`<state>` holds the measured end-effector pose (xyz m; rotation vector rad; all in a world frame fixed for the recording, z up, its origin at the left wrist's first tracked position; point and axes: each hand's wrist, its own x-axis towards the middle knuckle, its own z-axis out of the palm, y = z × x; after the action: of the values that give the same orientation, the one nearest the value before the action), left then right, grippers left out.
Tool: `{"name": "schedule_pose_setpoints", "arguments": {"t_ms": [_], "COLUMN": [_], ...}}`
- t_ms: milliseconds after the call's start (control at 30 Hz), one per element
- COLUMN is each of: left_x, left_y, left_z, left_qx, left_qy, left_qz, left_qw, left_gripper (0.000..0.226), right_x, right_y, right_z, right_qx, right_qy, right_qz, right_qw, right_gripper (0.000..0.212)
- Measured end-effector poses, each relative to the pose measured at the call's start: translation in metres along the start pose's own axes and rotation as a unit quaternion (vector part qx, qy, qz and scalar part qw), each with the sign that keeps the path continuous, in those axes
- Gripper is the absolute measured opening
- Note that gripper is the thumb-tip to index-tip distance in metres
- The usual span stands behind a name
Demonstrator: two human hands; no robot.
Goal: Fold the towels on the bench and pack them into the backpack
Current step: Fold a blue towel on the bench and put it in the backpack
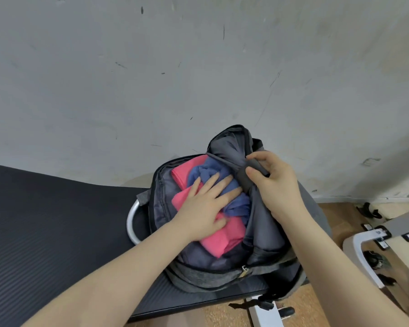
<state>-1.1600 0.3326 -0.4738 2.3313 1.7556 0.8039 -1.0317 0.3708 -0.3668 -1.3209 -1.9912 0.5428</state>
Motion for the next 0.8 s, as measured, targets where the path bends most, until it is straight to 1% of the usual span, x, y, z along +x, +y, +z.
{"name": "schedule_pose_setpoints", "arguments": {"t_ms": [33, 67, 100, 133, 167, 200, 233, 300, 400, 467, 500, 567, 600, 633, 667, 700, 733, 800], "left_x": [-0.017, -0.034, -0.05, -0.061, -0.067, -0.067, -0.063, -0.045, -0.023, -0.018, -0.017, -0.02, -0.024, -0.03, -0.038, -0.045, -0.052, -0.061], "left_y": [-0.007, -0.013, -0.017, -0.019, -0.018, -0.017, -0.016, -0.01, 0.001, 0.003, 0.0, -0.009, -0.018, -0.027, -0.035, -0.044, -0.051, -0.06], "left_z": [0.003, 0.006, 0.008, 0.009, 0.009, 0.007, 0.006, 0.005, 0.014, 0.022, 0.022, 0.017, 0.013, 0.008, 0.001, -0.004, -0.01, -0.022], "left_qx": [-0.007, -0.016, -0.029, -0.054, -0.088, -0.109, -0.106, -0.069, -0.03, -0.008, -0.002, -0.011, -0.031, -0.057, -0.082, -0.101, -0.115, -0.119], "left_qy": [0.038, 0.063, 0.055, 0.026, -0.031, -0.08, -0.104, -0.111, -0.082, -0.071, -0.075, -0.112, -0.131, -0.143, -0.141, -0.12, -0.079, -0.013], "left_qz": [0.019, 0.018, -0.005, -0.044, -0.089, -0.117, -0.123, -0.112, -0.11, -0.116, -0.116, -0.114, -0.108, -0.098, -0.087, -0.078, -0.071, -0.06], "left_qw": [0.999, 0.998, 0.998, 0.997, 0.992, 0.984, 0.981, 0.985, 0.99, 0.991, 0.99, 0.987, 0.985, 0.983, 0.983, 0.985, 0.988, 0.991], "left_gripper": [0.071, 0.076, 0.083, 0.09, 0.097, 0.1, 0.101, 0.096, 0.088, 0.082, 0.078, 0.078, 0.079, 0.079, 0.077, 0.072, 0.068, 0.064], "right_x": [-0.003, -0.005, -0.006, -0.007, -0.008, -0.009, -0.01, -0.011, -0.008, -0.004, -0.003, -0.005, -0.008, -0.013, -0.019, -0.026, -0.03, -0.037], "right_y": [0.002, 0.005, 0.007, 0.007, 0.008, 0.008, 0.007, 0.007, 0.007, 0.006, 0.005, 0.004, 0.005, 0.006, 0.007, 0.009, 0.011, 0.017], "right_z": [0.002, 0.005, 0.007, 0.008, 0.01, 0.011, 0.012, 0.01, 0.005, 0.005, 0.007, 0.016, 0.022, 0.028, 0.036, 0.044, 0.051, 0.064], "right_qx": [0.003, 0.002, 0.0, -0.001, -0.006, -0.014, -0.023, -0.032, -0.007, -0.001, -0.007, -0.033, -0.06, -0.099, -0.132, -0.157, -0.19, -0.297], "right_qy": [-0.003, -0.005, -0.006, -0.007, -0.009, -0.012, -0.013, -0.01, -0.01, -0.012, -0.017, -0.03, -0.031, -0.028, -0.022, -0.019, -0.021, -0.012], "right_qz": [0.002, 0.001, 0.0, -0.002, -0.002, -0.005, -0.01, -0.015, -0.004, -0.002, -0.005, -0.01, -0.01, -0.014, -0.029, -0.056, -0.087, -0.13], "right_qw": [1.0, 1.0, 1.0, 1.0, 1.0, 1.0, 1.0, 0.999, 1.0, 1.0, 1.0, 0.999, 0.998, 0.995, 0.991, 0.986, 0.978, 0.946], "right_gripper": [0.033, 0.034, 0.033, 0.032, 0.028, 0.026, 0.024, 0.025, 0.033, 0.032, 0.031, 0.024, 0.019, 0.02, 0.026, 0.037, 0.047, 0.061]}}
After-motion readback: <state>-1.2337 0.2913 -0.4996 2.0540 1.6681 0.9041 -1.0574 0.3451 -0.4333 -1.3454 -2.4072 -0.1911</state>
